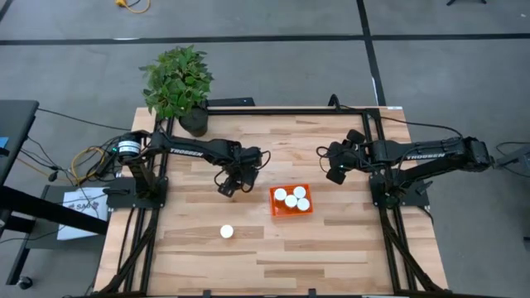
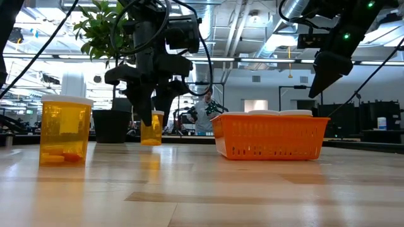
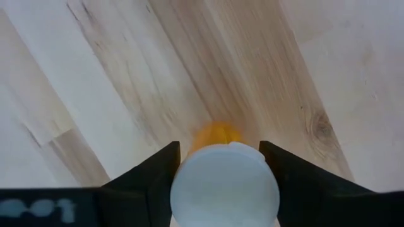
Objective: Pick and place pill bottles into a basket
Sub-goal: Put the orange pill bottle into the orange bin
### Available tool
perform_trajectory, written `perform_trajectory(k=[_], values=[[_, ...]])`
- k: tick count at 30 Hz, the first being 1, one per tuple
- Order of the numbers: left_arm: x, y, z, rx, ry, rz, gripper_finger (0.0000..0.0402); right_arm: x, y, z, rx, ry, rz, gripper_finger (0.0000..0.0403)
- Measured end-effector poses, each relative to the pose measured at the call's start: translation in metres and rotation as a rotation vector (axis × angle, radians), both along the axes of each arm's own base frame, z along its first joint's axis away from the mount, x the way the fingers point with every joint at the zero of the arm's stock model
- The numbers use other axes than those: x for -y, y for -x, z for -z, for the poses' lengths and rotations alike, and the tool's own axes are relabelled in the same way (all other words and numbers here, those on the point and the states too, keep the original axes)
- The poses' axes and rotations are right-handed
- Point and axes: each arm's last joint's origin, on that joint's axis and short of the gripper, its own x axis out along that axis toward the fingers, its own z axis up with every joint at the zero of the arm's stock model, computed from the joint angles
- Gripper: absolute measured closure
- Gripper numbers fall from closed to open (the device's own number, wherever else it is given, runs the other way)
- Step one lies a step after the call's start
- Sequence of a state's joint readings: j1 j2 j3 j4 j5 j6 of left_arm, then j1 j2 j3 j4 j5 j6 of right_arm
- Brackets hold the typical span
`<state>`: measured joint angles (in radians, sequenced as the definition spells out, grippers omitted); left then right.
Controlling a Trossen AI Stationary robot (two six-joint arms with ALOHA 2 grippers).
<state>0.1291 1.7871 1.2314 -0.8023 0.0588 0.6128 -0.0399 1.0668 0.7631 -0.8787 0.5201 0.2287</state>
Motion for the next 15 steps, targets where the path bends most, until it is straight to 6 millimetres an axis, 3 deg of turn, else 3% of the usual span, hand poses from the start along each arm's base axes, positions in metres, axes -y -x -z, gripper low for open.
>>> perform_trajectory(k=[6,15], values=[[0.003,0.000,0.000,-0.005,-0.019,0.008,0.0194,0.000,0.000,0.000,0.000,0.000,0.000,0.0214],[0.011,-0.001,0.000,-0.004,-0.019,0.020,0.0210,0.000,0.000,0.000,0.000,0.000,-0.001,0.0214]])
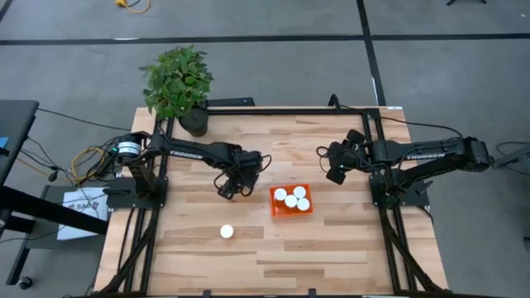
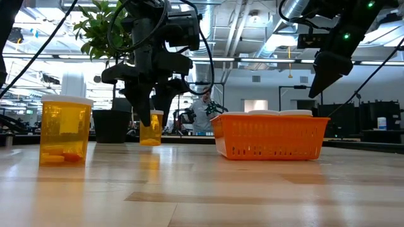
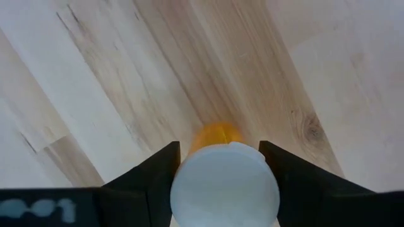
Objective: Pick and place pill bottles into a basket
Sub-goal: Put the orange pill bottle into the orange bin
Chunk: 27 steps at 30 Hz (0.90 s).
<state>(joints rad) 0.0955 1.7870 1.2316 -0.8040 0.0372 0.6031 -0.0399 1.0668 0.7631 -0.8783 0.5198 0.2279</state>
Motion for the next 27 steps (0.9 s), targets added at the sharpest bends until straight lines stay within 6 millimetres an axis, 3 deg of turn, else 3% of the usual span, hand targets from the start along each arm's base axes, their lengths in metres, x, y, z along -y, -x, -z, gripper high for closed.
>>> perform_trajectory(k=[9,27], values=[[0.004,-0.003,-0.005,0.014,-0.016,-0.017,0.0205,0.005,0.000,0.000,-0.006,0.009,0.008,0.0214],[0.002,-0.031,-0.062,0.202,-0.034,-0.145,0.0208,0.020,0.003,0.000,-0.009,0.013,0.093,0.0214]])
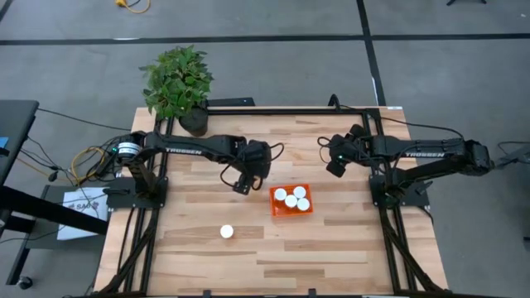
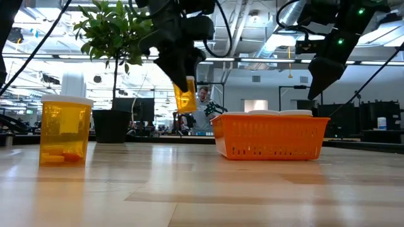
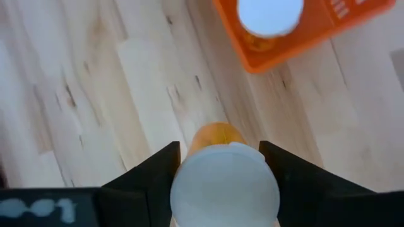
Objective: Pick and place pill bottles into a basket
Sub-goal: Put the orange pill bottle into the orange bin
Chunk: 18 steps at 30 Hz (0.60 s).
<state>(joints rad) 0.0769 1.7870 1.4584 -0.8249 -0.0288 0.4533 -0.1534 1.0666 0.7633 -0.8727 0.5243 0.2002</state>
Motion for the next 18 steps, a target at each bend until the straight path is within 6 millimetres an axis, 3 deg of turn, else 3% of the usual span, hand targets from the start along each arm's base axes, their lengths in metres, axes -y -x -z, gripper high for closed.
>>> perform_trajectory(k=[11,18], values=[[0.027,-0.009,-0.013,0.010,-0.004,-0.015,0.0206,0.000,0.000,0.000,-0.001,-0.003,-0.002,0.0214],[0.052,-0.031,-0.018,-0.028,0.015,0.011,0.0206,0.000,0.000,0.000,-0.005,-0.004,-0.002,0.0214]])
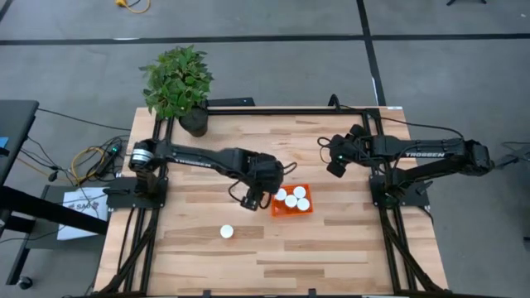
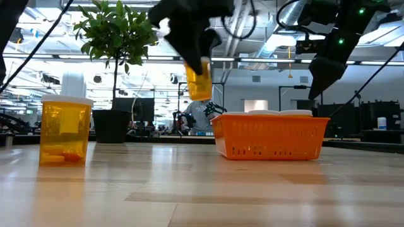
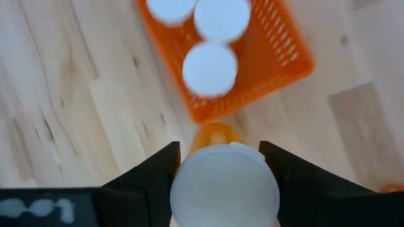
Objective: Pick and place pill bottles into a basket
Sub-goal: Put the orange pill bottle into the orange bin
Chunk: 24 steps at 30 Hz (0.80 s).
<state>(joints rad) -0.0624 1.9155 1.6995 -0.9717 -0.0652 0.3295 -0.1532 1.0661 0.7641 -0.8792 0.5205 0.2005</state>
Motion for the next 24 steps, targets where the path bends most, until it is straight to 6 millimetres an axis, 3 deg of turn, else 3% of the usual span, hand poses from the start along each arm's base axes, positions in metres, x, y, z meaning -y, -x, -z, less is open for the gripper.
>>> perform_trajectory(k=[9,14,19,24], values=[[0.031,-0.034,-0.019,0.001,0.004,0.051,0.0206,0.000,0.000,0.000,0.000,0.000,0.000,0.0214],[0.045,-0.051,-0.014,-0.009,0.004,0.079,0.0206,0.003,0.001,0.000,-0.001,0.000,0.014,0.0214],[0.056,-0.059,-0.016,0.009,0.012,0.100,0.0206,0.012,0.003,0.000,-0.014,0.006,0.050,0.0214],[0.055,-0.062,-0.018,0.037,0.046,0.026,0.0206,0.023,0.008,0.000,-0.072,0.025,0.042,0.0214]])
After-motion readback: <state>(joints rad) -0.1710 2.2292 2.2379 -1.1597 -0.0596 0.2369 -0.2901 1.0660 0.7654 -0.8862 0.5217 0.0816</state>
